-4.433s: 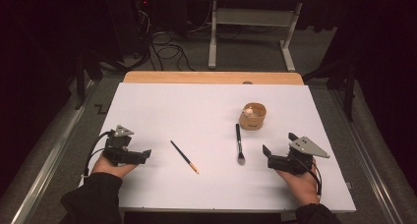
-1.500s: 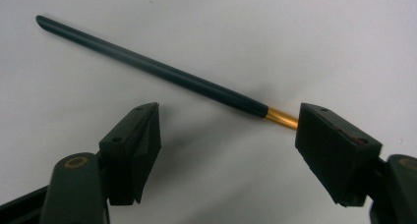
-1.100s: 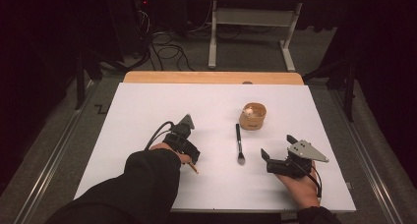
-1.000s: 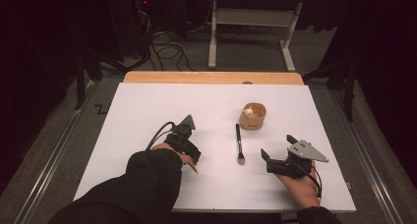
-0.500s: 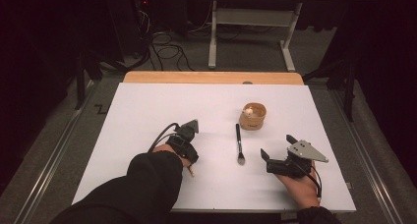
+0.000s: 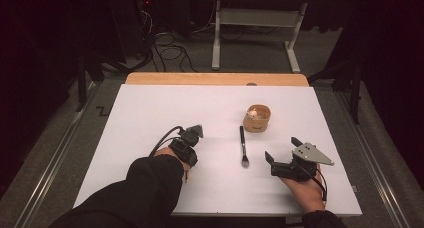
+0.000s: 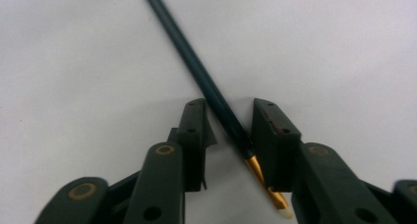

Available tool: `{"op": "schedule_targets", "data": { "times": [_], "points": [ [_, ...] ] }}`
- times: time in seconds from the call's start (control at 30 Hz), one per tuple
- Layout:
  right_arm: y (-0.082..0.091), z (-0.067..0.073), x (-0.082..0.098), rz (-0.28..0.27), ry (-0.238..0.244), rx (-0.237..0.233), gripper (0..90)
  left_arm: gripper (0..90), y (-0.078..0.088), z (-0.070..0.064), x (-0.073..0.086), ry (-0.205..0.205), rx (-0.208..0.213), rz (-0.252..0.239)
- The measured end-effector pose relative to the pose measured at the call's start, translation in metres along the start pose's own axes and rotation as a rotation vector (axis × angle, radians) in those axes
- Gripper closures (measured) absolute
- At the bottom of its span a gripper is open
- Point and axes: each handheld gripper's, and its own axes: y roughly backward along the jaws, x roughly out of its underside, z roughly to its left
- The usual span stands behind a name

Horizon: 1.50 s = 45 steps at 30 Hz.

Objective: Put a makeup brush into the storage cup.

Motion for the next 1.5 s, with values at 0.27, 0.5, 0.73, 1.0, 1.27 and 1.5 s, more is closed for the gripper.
{"op": "schedule_targets", "data": {
  "times": [0.27,0.5,0.73,1.0,1.27,1.5],
  "points": [
    [0.0,0.0,0.0,0.002,0.001,-0.001,0.6,81.7,0.0,0.003,0.002,-0.021,0.003,-0.01],
    [-0.001,0.0,0.0,0.003,0.001,-0.001,0.7,82.8,0.001,0.005,0.004,-0.04,0.013,-0.022],
    [-0.001,0.0,0.0,0.005,0.002,0.0,0.8,82.9,0.001,0.007,0.007,-0.066,0.026,-0.041],
    [-0.001,0.0,0.001,0.006,0.003,0.0,0.9,83.0,0.001,0.009,0.009,-0.1,0.042,-0.053],
    [-0.001,0.0,0.001,0.007,0.003,-0.001,1.0,83.1,0.004,0.014,0.012,-0.098,0.055,-0.064],
    [-0.001,0.0,0.001,0.009,0.005,0.001,1.2,83.1,0.017,0.031,0.022,-0.071,0.093,-0.097]
  ]
}}
